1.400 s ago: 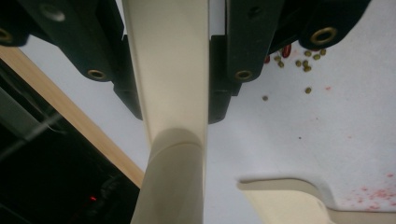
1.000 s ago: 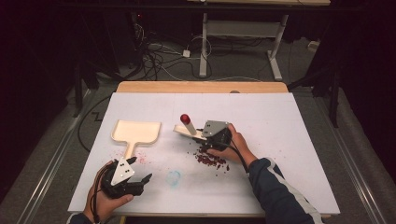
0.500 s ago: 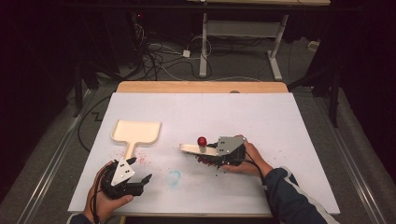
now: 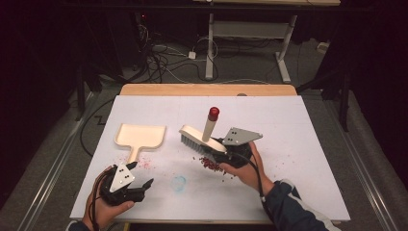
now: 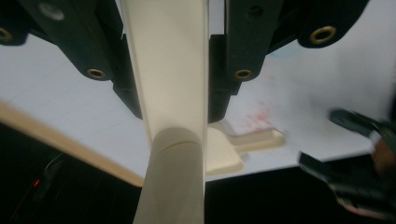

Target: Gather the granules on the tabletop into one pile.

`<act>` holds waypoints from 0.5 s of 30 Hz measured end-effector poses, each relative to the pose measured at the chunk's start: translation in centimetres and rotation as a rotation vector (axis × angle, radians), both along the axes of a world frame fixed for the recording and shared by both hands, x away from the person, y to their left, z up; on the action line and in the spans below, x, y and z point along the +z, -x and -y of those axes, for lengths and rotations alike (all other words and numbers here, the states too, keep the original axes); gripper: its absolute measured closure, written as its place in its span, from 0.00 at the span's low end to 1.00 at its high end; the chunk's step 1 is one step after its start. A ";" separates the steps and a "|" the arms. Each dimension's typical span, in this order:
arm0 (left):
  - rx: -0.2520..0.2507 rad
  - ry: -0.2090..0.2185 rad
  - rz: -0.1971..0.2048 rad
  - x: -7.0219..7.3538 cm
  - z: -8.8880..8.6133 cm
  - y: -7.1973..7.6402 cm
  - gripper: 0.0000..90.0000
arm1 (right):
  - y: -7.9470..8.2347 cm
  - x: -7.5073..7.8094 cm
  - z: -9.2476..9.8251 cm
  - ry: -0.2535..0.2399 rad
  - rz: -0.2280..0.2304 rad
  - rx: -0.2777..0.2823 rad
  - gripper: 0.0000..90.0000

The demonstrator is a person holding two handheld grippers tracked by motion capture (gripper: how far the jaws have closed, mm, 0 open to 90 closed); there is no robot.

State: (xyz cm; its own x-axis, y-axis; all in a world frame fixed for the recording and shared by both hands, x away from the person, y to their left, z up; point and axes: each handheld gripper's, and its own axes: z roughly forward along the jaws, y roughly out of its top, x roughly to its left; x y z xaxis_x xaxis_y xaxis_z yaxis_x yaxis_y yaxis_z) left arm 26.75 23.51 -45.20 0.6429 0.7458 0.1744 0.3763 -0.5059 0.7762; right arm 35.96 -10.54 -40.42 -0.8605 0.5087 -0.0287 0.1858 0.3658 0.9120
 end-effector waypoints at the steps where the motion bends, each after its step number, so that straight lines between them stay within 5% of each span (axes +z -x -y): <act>1: 0.002 0.002 0.001 0.1 0.0 0.1 0.25 | 0.5 -0.3 -0.8 -0.025 -0.044 -0.027 0.75; 3: 0.003 0.003 0.006 0.1 0.0 0.2 0.25 | 1.3 -1.1 -2.4 -0.052 -0.126 -0.068 0.75; 7: -0.005 -0.002 0.010 0.2 0.1 0.3 0.25 | 1.4 -4.3 -4.9 -0.028 -0.209 -0.182 0.75; 15: -0.019 -0.002 -0.010 -0.2 0.1 0.7 0.26 | 0.3 -5.3 -2.0 -0.055 -0.310 -0.361 0.75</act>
